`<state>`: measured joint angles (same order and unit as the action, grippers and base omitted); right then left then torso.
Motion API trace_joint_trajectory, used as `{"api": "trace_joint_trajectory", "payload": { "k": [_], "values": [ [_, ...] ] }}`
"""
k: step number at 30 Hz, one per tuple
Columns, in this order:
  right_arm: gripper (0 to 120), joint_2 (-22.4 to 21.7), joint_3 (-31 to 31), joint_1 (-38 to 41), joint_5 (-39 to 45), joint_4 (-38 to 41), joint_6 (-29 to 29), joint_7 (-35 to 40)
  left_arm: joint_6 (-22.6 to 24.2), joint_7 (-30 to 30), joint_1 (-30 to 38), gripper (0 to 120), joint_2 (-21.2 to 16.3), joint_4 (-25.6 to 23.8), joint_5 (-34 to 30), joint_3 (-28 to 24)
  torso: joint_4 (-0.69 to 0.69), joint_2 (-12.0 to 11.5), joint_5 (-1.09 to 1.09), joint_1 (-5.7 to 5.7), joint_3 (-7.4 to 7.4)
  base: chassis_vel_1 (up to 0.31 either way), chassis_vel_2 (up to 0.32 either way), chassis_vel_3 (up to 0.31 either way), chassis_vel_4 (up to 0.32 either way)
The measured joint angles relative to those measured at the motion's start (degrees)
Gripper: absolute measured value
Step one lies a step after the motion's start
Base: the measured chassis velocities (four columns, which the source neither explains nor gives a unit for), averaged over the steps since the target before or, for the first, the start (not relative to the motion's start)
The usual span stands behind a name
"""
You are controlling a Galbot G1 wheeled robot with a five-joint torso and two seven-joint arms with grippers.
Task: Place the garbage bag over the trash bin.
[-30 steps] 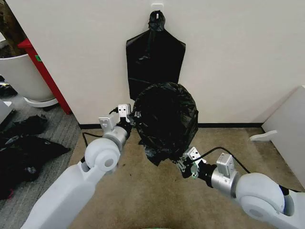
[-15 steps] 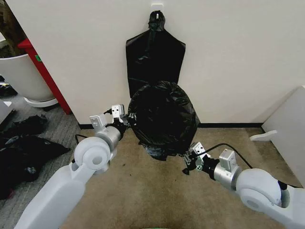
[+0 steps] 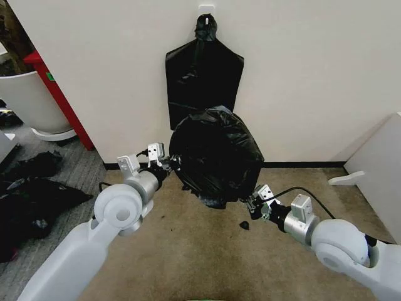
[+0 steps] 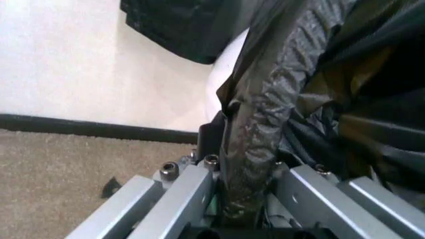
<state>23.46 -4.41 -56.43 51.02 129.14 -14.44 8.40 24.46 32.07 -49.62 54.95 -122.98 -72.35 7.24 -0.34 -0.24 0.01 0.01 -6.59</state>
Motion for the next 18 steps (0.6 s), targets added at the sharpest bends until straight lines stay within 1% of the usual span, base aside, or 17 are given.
{"api": "trace_joint_trajectory", "payload": {
  "k": [1,7,8,11,14,16,18],
  "values": [
    [13,0.0,0.0,0.0,0.0,0.0,0.0,0.0,0.0,0.0,0.0,1,0.0,0.0,0.0,0.0,0.0,0.0,0.0,0.0,0.0,0.0,0.0,0.0,0.0],
    [36,-1.5,-0.4,-0.9,-0.4,4.5,-0.1,0.5,-0.2,1.4,-0.3,1,0.3,0.9,1.3,0.0,0.0,0.0,-0.02,0.0,0.0,0.0,0.0,0.0,0.0],
    [36,-1.5,-0.4,-0.9,-0.4,4.5,-0.1,0.5,-0.2,1.4,-0.3,1,0.3,0.9,1.3,0.0,0.0,0.0,-0.02,0.0,0.0,0.0,0.0,0.0,0.0],
    [51,-1.9,-0.1,-2.1,-1.0,5.1,-0.2,0.0,-0.2,2.9,-1.1,1,0.4,0.9,0.3,0.1,0.0,0.0,0.0,0.0,0.0,0.0,0.0,0.0,0.0],
    [63,-2.1,1.9,-3.9,-1.2,5.8,-0.1,0.0,-0.2,4.1,-1.5,1,0.4,1.1,-0.7,0.3,0.0,0.0,0.0,0.0,0.0,0.0,0.0,0.0,0.0],
    [65,-2.1,3.0,-5.0,-1.1,6.3,-0.1,0.0,-0.2,4.3,-1.6,1,0.4,1.5,-1.0,0.3,0.0,0.0,0.0,0.0,0.0,0.0,0.0,0.0,0.0],
    [77,-2.1,4.9,-7.3,-1.1,7.0,0.1,0.0,-0.2,4.7,-1.7,1,0.5,2.2,-1.3,0.3,0.0,0.0,-0.01,0.0,0.0,0.0,0.0,0.0,0.0]
  ]
}}
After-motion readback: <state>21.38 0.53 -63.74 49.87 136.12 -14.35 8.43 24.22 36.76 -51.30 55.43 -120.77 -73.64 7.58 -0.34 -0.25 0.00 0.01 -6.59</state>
